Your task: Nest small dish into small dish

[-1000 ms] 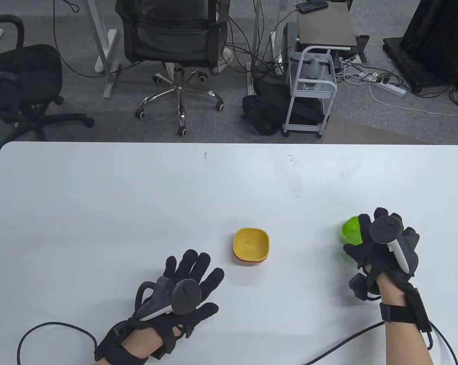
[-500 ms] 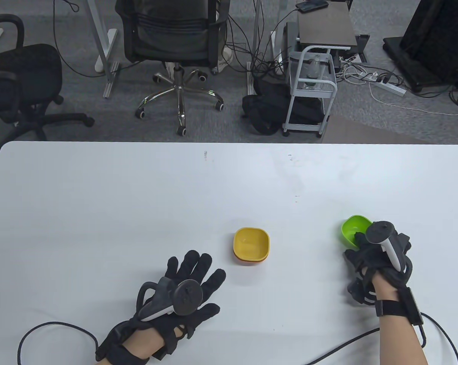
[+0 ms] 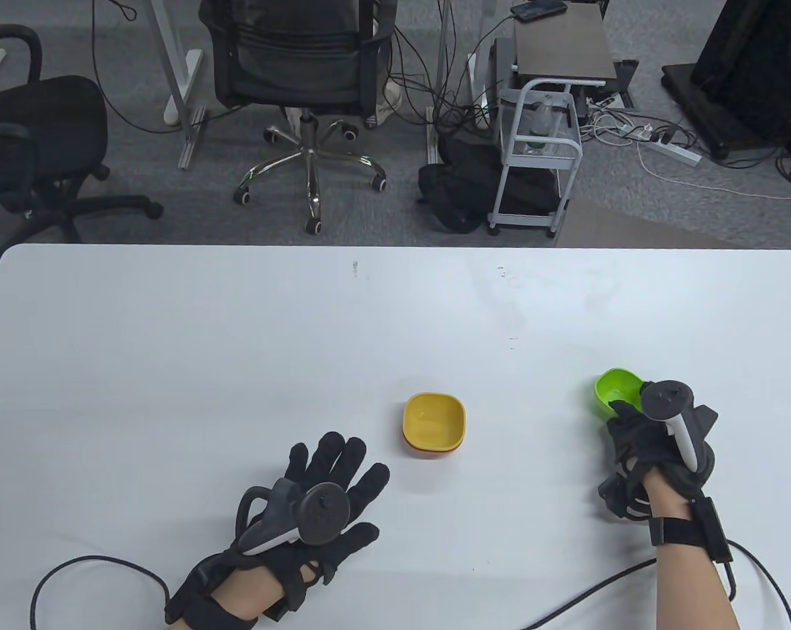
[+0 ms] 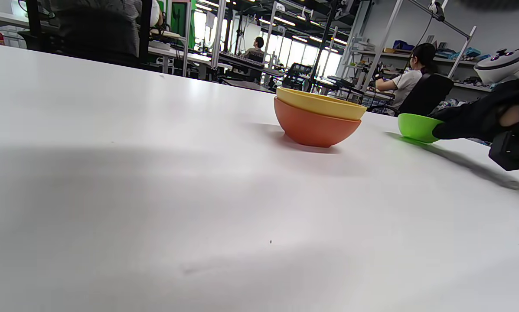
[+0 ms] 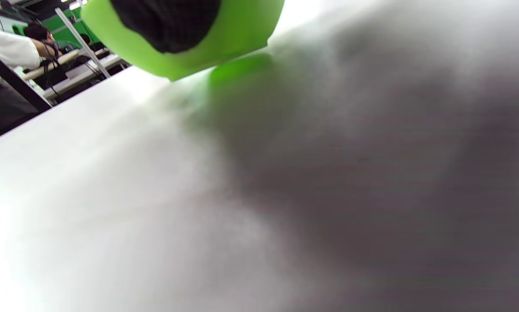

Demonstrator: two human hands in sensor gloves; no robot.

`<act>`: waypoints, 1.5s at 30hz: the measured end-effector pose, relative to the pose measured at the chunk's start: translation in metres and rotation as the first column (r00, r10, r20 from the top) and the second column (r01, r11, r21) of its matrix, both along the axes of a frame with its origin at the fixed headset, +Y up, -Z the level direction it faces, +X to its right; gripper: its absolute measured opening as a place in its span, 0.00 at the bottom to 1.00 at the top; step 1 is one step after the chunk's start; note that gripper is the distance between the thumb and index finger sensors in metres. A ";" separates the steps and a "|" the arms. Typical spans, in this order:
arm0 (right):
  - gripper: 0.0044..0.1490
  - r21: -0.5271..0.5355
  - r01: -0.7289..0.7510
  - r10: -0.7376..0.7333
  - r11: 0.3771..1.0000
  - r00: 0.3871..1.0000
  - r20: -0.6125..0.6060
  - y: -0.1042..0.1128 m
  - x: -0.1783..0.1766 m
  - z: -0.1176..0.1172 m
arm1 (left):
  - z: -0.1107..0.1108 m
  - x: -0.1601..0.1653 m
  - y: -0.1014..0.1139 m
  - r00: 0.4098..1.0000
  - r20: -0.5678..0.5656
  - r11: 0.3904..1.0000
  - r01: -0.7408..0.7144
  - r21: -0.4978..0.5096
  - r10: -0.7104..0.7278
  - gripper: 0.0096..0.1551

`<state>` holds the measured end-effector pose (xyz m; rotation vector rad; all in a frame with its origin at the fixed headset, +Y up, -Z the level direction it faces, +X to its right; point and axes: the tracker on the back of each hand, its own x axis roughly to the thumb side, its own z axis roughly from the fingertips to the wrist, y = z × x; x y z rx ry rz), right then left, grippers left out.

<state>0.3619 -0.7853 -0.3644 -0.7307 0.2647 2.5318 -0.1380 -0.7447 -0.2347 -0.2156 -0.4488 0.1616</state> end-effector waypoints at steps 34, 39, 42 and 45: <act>0.26 0.471 -0.020 0.131 0.882 0.970 -0.203 0.039 -0.058 0.015 | -0.001 -0.003 -0.001 1.000 -0.013 1.000 0.011 -0.019 -0.012 0.46; 0.26 0.504 -0.011 0.161 0.864 0.953 -0.256 0.041 -0.075 0.014 | -0.002 -0.002 -0.002 1.000 -0.012 1.000 0.017 -0.024 -0.018 0.46; 0.26 0.516 -0.012 0.188 0.856 0.938 -0.290 0.043 -0.087 0.015 | -0.001 -0.002 -0.001 1.000 -0.013 0.999 0.019 -0.026 -0.020 0.46; 0.26 0.533 -0.008 0.220 0.846 0.916 -0.337 0.044 -0.101 0.017 | -0.001 -0.002 -0.001 1.000 -0.016 0.999 0.021 -0.026 -0.021 0.46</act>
